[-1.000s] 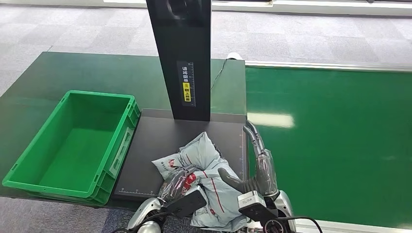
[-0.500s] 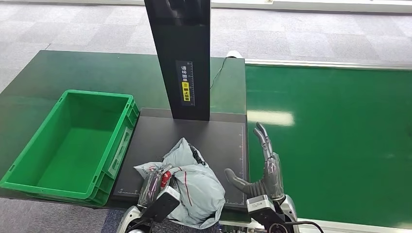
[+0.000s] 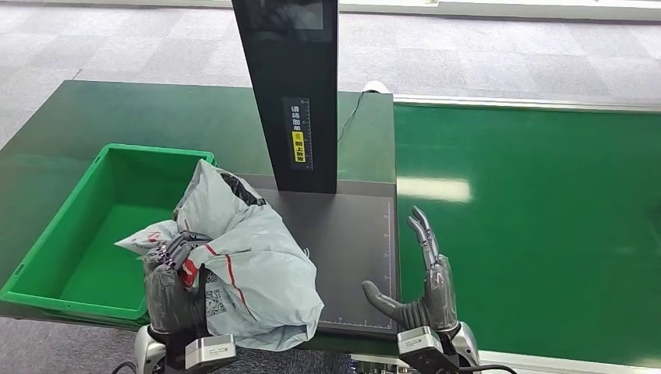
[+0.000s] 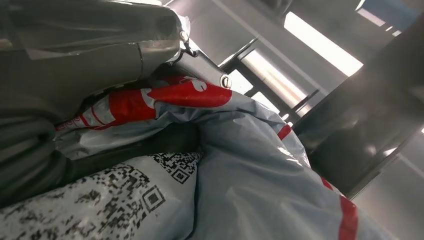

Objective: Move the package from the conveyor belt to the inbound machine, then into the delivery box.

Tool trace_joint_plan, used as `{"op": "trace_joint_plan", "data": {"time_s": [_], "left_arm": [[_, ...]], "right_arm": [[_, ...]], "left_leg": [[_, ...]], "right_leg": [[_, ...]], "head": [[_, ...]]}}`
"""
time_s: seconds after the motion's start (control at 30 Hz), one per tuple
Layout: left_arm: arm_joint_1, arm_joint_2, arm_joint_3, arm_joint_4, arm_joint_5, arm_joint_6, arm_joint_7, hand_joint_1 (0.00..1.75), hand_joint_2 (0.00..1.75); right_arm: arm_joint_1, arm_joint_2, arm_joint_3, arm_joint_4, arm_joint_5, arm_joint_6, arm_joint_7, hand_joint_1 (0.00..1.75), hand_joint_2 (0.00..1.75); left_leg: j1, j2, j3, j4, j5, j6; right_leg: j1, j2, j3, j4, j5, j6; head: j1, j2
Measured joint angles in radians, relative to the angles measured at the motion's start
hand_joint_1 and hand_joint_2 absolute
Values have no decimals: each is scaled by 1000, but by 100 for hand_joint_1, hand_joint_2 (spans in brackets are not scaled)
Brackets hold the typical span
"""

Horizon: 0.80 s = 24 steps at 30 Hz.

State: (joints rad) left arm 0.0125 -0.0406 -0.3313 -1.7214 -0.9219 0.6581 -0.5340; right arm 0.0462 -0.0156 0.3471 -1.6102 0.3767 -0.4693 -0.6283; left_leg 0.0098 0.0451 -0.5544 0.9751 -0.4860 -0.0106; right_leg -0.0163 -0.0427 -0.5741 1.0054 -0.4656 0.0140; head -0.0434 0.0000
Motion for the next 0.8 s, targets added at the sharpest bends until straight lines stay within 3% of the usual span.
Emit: {"op": "trace_joint_plan", "data": {"time_s": [0.17,0.33,0.53,0.8], "left_arm": [[-51,2,56,-52,-84,3,68,175,175],[-115,2,170,-33,-105,1,240,175,175],[-189,17,291,83,-134,-44,421,175,175],[-266,34,433,251,-106,-84,481,175,175]], "right_arm": [[3,0,-1,0,6,-14,0,0,175],[42,1,-12,-26,27,-39,6,0,175],[85,10,-21,-67,74,-39,30,0,175],[105,26,-37,-98,95,-36,41,0,175]], "left_leg": [[0,0,1,0,0,0],[0,0,1,0,0,0],[0,2,0,0,0,0],[0,2,0,0,0,0]], "right_leg": [[0,0,0,0,0,0],[0,0,0,0,0,0],[0,1,-1,0,0,0],[0,2,-1,0,0,0]], "head": [[0,0],[0,0],[0,0],[0,0]]}}
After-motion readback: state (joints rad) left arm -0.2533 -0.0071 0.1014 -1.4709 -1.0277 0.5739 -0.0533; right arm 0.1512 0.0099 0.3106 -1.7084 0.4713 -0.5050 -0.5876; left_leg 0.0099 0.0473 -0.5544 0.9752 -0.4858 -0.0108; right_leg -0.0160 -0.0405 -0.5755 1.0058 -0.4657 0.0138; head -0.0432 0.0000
